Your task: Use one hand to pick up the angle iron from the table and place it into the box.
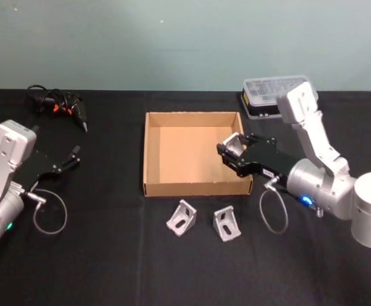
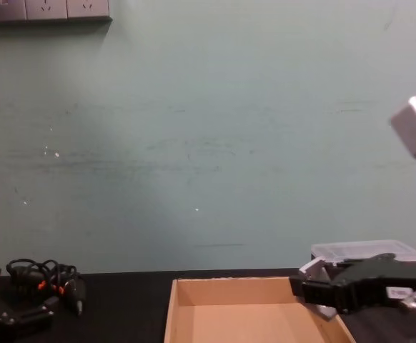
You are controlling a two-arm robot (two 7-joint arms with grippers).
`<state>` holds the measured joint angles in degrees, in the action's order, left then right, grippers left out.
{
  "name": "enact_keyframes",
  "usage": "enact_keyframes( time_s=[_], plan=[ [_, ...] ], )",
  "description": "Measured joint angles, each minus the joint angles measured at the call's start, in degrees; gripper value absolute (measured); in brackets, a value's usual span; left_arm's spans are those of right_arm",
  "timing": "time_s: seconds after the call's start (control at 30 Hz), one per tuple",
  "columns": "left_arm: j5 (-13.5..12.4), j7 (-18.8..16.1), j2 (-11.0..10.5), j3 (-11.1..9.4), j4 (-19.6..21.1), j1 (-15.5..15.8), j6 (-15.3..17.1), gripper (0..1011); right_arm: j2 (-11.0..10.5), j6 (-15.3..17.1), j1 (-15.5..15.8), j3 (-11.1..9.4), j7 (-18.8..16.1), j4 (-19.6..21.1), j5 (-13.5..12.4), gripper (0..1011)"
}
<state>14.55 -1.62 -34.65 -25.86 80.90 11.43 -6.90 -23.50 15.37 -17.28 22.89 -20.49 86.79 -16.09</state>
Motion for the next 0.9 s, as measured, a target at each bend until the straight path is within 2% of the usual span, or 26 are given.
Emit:
enact_keyframes(
  time_s=[0.47,0.7,0.9],
  plan=[
    [0.0,0.0,0.0,0.0,0.0,0.0,0.0,1000,5.57,-0.52,-7.97,1.75,-0.85,-13.64,2.49,469],
    [0.0,0.0,0.0,0.0,0.0,0.0,0.0,1000,7.25,-0.66,-10.01,2.33,-1.17,-17.87,3.67,469],
    [0.0,0.0,0.0,0.0,0.0,0.0,0.0,1000,7.87,-0.58,-10.68,2.6,-1.59,-19.29,4.39,469]
  ],
)
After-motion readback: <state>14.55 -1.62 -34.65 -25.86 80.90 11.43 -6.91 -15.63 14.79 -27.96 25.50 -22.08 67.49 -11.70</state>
